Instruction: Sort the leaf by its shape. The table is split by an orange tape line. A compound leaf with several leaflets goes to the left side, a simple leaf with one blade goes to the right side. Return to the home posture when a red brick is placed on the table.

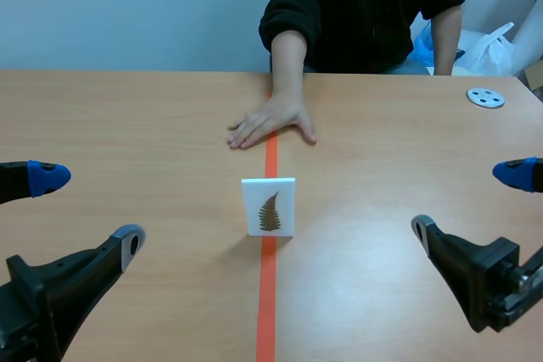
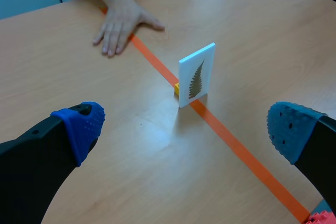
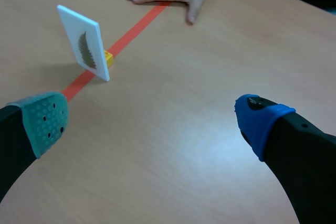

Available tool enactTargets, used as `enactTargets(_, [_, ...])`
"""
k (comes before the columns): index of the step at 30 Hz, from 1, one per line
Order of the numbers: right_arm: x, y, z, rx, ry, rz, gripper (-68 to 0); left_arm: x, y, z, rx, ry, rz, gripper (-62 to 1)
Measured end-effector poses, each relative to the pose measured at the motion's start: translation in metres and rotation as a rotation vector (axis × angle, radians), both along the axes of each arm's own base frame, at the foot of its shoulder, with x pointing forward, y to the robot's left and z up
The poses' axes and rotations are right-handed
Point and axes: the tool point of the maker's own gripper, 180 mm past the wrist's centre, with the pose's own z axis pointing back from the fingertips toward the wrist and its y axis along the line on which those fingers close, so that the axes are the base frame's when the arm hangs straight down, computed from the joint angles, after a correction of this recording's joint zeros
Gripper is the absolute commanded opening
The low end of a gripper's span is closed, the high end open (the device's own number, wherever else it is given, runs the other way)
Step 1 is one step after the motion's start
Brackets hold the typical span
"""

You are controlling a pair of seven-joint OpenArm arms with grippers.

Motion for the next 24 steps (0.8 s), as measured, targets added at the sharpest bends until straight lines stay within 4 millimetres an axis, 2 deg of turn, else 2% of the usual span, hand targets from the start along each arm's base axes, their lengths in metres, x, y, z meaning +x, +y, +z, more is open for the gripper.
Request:
enactTargets(3, [0.011, 0.000, -0.005, 0.011, -0.007, -0.003, 0.4, 0.000, 0.000, 0.000, 0.000, 0.000, 0.000, 1.4])
enactTargets(7, [0.019, 0.005, -0.027, 0.035, 0.032, 0.010, 0.4, 0.000, 0.000, 0.000, 0.000, 0.000, 0.000, 1.4])
enactTargets(18, [0.049, 0.037, -0.078, 0.073, 0.072, 0.092, 0.4, 0.000, 0.000, 0.000, 0.000, 0.000, 0.000, 1.4])
enactTargets(24, [0.064, 0.066, -0.104, 0.108, 0.085, 0.124, 0.4, 0.000, 0.000, 0.000, 0.000, 0.000, 0.000, 1.4])
